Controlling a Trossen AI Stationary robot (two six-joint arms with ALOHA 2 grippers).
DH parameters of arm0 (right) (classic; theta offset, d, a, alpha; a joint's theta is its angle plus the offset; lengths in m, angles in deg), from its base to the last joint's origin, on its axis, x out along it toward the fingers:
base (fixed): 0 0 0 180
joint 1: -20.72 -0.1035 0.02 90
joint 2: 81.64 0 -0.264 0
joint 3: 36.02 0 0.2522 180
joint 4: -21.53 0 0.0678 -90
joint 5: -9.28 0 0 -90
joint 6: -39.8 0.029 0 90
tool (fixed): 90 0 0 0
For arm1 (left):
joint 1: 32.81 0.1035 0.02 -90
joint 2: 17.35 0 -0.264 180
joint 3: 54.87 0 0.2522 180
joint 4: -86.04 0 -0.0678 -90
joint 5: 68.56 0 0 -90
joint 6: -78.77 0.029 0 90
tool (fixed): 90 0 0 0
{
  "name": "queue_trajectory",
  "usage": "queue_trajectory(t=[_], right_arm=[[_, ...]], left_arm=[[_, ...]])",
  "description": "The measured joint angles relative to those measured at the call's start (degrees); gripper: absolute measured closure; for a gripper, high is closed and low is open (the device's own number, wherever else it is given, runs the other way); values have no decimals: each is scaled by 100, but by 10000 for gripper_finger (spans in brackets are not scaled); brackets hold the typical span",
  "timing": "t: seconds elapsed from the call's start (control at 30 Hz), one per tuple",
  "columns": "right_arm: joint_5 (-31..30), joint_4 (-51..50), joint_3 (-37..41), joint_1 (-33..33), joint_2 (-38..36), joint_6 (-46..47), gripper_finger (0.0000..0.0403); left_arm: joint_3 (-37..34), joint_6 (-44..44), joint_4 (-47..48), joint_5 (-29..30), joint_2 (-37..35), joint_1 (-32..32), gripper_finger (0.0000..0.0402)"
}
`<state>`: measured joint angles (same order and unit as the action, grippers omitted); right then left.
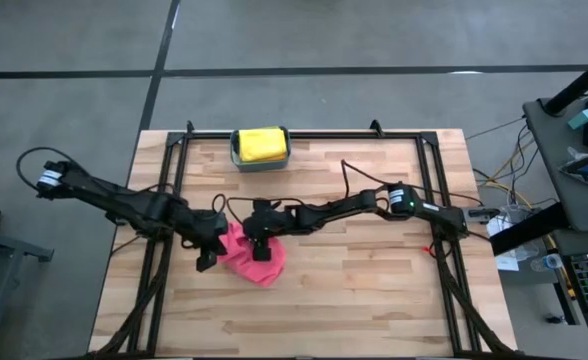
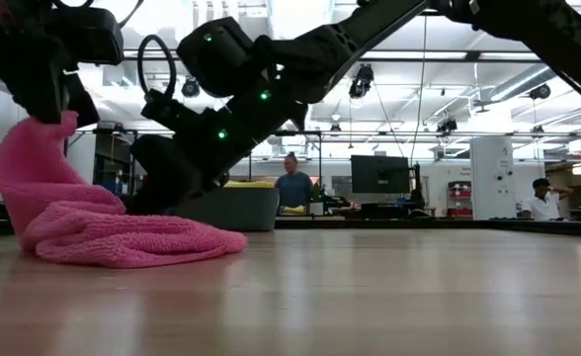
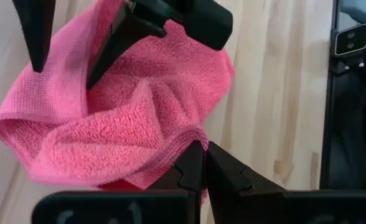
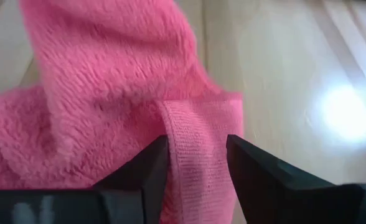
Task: Fold microfiber towels
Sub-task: Fold the pink towel
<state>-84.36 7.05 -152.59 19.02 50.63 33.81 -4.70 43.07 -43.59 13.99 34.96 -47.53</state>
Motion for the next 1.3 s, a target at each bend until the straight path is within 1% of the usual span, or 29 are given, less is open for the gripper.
queue_trajectory(t=[0.17, 0.23, 0.33, 0.43, 0.47, 0.57, 0.7, 0.83, 0.93, 1.0, 1.1, 1.23, 1.3], right_arm=[[13, -162, -144, 48, 2, -125, 271], [9, -373, -230, 90, 2, -172, 285], [13, -605, -278, 173, 17, -228, 320], [92, -653, -162, 253, 30, -302, 372], [100, -646, -125, 274, 36, -316, 383], [105, -627, -52, 304, 37, -351, 392], [61, -679, 36, 297, -97, -458, 394], [-30, -936, 183, 272, -618, -706, 394], [-422, -1386, 321, 264, -1123, -935, 394], [-564, -1629, 486, 274, -1471, -1078, 394], [-593, -1726, 831, 283, -2112, -1193, 394], [-754, -1802, 1340, 270, -3165, -1209, 394], [-863, -1891, 1608, 272, -3651, -1158, 394]], left_arm=[[-3, -136, 260, -2, -117, -44, 402], [-3, -148, 332, -2, -140, -46, 401], [-3, -148, 308, -2, -154, -48, 401], [4, -140, 296, 3, -139, -48, 401], [4, -130, 298, 7, -141, -50, 401], [4, -126, 296, 108, -121, -48, 401], [8, -119, 293, 380, -134, -48, 402], [8, -130, 300, 630, -227, -48, 402], [108, -131, 309, 693, -340, -46, 402], [227, -47, 299, 935, -460, -48, 401], [438, 331, 299, 1434, -662, -46, 402], [791, 993, 283, 2039, -984, -46, 402], [967, 1220, 293, 2211, -1135, -47, 401]])
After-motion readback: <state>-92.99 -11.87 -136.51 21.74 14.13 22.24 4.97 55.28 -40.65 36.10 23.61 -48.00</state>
